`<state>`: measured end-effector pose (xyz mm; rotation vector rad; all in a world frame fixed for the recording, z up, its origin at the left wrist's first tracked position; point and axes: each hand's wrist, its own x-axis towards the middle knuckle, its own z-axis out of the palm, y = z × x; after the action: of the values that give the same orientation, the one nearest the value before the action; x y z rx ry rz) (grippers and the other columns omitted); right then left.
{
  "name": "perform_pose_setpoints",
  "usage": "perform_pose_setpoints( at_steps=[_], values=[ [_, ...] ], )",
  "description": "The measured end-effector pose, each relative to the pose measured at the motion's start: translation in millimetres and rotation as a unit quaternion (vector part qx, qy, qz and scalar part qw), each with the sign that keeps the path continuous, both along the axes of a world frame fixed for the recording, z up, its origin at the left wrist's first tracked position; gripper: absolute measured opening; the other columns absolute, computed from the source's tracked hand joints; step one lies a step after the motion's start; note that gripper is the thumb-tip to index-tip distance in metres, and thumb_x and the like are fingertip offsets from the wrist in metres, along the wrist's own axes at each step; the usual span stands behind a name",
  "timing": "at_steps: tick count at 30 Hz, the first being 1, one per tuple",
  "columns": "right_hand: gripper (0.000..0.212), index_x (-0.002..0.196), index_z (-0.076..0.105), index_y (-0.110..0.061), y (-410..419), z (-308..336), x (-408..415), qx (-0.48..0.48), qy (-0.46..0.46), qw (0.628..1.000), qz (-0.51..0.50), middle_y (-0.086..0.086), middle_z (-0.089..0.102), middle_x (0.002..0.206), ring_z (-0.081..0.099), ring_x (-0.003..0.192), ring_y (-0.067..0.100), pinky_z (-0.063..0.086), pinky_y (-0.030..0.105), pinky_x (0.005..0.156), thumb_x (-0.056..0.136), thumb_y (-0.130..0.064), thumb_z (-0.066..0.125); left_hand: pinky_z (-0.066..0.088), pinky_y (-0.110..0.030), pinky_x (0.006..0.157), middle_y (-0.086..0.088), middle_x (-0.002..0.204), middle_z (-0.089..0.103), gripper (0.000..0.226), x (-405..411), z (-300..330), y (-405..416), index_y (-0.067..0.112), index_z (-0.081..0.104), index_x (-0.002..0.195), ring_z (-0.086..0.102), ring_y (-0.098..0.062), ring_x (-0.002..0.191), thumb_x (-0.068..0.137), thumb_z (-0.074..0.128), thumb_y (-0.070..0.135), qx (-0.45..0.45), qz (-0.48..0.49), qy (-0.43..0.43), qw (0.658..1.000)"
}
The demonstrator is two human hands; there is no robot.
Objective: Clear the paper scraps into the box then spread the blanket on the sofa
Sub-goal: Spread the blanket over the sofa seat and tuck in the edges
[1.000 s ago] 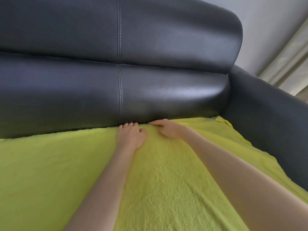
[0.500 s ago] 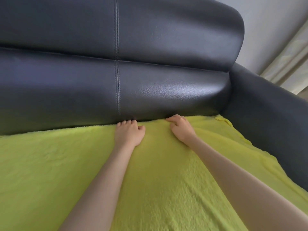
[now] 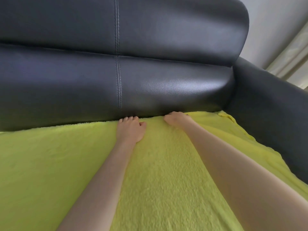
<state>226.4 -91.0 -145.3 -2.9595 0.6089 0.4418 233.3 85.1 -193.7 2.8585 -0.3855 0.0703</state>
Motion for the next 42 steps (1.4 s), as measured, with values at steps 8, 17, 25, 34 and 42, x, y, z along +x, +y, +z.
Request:
perform_pose_setpoints(
  at_steps=[8, 17, 25, 34, 42],
  values=[
    [0.041, 0.13, 0.053, -0.023, -12, -11, -43, -0.066, -0.205, 0.97, 0.113, 0.0, 0.055, 0.124, 0.051, 0.117, 0.023, 0.042, 0.033, 0.086, 0.091, -0.028, 0.042, 0.034, -0.035, 0.093, -0.008, 0.121, 0.062, 0.042, 0, 0, -2, 0.013, 0.06, 0.115, 0.052, -0.025, 0.114, 0.093, 0.031, 0.035, -0.009, 0.017, -0.015, 1.0],
    [0.055, 0.146, 0.036, -0.024, 22, -9, -21, 0.028, -0.082, 0.987, 0.133, -0.002, 0.037, 0.148, 0.038, 0.134, 0.023, 0.038, 0.039, 0.103, 0.091, -0.016, 0.035, 0.033, -0.035, 0.095, -0.009, 0.125, 0.061, 0.042, 1, 0, -3, 0.013, 0.058, 0.119, 0.051, -0.026, 0.117, 0.093, 0.032, 0.034, -0.006, 0.024, -0.013, 1.0],
    [0.054, 0.147, 0.032, -0.014, 38, -9, 2, 0.012, 0.015, 0.996, 0.085, 0.012, 0.029, 0.153, 0.024, 0.141, 0.032, 0.021, 0.048, 0.115, 0.096, -0.03, 0.024, 0.032, -0.037, 0.098, -0.007, 0.129, 0.058, 0.044, -2, 1, -1, 0.015, 0.058, 0.12, 0.049, -0.024, 0.121, 0.094, 0.031, 0.037, -0.015, 0.014, -0.01, 1.0],
    [0.036, 0.128, 0.053, -0.02, -15, -2, -88, -0.075, -0.255, 0.955, 0.134, -0.002, 0.055, 0.127, 0.049, 0.12, 0.021, 0.044, 0.033, 0.085, 0.097, -0.032, 0.038, 0.037, -0.035, 0.094, -0.01, 0.119, 0.062, 0.041, -12, 9, -2, 0.014, 0.062, 0.114, 0.053, -0.028, 0.113, 0.094, 0.033, 0.034, -0.012, 0.007, -0.019, 1.0],
    [0.052, 0.152, 0.019, -0.032, -79, -26, -130, 0.017, -0.185, 0.982, 0.04, -0.008, 0.018, 0.16, 0.011, 0.147, 0.011, 0.005, 0.035, 0.121, 0.102, -0.045, 0.016, 0.036, -0.039, 0.107, -0.005, 0.122, 0.061, 0.04, -47, 41, -48, 0.019, 0.05, 0.134, 0.056, -0.024, 0.113, 0.094, 0.045, 0.025, -0.015, -0.064, -0.132, 0.989]
  ],
)
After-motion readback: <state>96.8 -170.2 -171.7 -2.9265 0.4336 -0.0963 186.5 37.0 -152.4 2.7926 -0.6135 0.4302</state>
